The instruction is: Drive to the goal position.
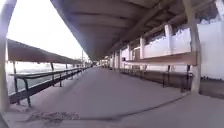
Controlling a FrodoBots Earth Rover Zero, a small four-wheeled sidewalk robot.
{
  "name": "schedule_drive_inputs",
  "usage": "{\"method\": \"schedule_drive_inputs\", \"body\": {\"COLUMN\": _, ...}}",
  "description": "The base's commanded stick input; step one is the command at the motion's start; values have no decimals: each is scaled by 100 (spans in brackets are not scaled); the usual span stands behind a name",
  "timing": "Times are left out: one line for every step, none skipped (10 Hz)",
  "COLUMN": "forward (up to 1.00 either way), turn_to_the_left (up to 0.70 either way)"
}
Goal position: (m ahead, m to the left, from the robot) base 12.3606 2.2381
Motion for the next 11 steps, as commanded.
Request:
{"method": "schedule_drive_inputs", "body": {"forward": 70, "turn_to_the_left": 0}}
{"method": "schedule_drive_inputs", "body": {"forward": 70, "turn_to_the_left": 0}}
{"method": "schedule_drive_inputs", "body": {"forward": 70, "turn_to_the_left": 0}}
{"method": "schedule_drive_inputs", "body": {"forward": 70, "turn_to_the_left": 21}}
{"method": "schedule_drive_inputs", "body": {"forward": 70, "turn_to_the_left": 25}}
{"method": "schedule_drive_inputs", "body": {"forward": 70, "turn_to_the_left": 0}}
{"method": "schedule_drive_inputs", "body": {"forward": 70, "turn_to_the_left": 0}}
{"method": "schedule_drive_inputs", "body": {"forward": 70, "turn_to_the_left": 0}}
{"method": "schedule_drive_inputs", "body": {"forward": 70, "turn_to_the_left": 0}}
{"method": "schedule_drive_inputs", "body": {"forward": 70, "turn_to_the_left": 0}}
{"method": "schedule_drive_inputs", "body": {"forward": 70, "turn_to_the_left": 0}}
